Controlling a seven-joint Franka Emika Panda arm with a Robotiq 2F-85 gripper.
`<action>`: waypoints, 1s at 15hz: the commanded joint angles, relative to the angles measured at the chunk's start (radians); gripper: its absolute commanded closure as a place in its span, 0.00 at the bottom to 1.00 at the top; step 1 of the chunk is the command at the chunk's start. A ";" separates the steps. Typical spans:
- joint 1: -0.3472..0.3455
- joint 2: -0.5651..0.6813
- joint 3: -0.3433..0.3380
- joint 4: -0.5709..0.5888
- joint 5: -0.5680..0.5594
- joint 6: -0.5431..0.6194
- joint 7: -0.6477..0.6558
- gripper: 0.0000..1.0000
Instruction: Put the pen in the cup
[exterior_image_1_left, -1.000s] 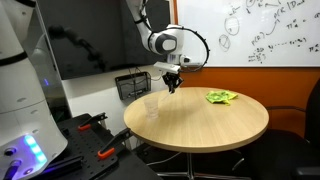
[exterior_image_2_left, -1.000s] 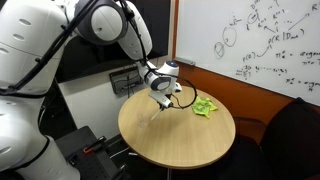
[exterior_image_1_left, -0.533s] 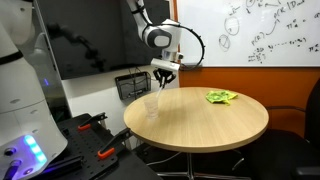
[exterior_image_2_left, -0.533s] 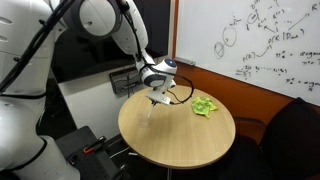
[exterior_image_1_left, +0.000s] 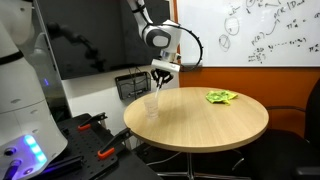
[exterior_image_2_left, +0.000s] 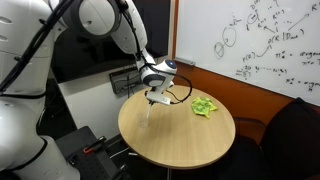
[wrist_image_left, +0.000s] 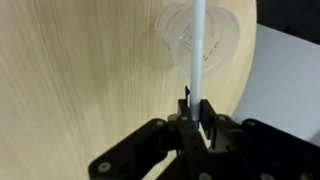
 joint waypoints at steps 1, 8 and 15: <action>-0.012 0.020 0.017 0.029 0.109 -0.062 -0.120 0.96; 0.005 0.031 -0.060 0.123 0.328 -0.485 -0.454 0.96; 0.088 0.118 -0.217 0.202 0.547 -0.643 -0.727 0.96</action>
